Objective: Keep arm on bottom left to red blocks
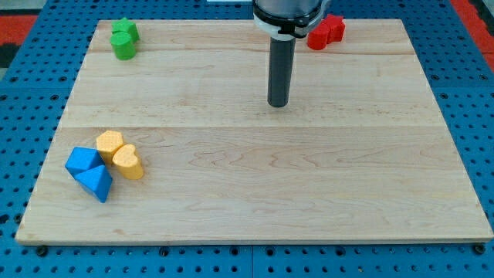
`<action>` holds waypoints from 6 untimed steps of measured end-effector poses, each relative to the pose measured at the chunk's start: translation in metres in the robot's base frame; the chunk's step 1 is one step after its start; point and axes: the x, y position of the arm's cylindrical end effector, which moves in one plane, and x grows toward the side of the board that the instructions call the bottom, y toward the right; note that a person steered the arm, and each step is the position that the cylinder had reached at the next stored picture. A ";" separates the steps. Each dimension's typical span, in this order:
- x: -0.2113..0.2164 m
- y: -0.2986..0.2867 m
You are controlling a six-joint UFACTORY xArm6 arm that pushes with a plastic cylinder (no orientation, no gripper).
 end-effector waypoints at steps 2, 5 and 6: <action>0.000 0.009; 0.000 0.020; 0.000 0.022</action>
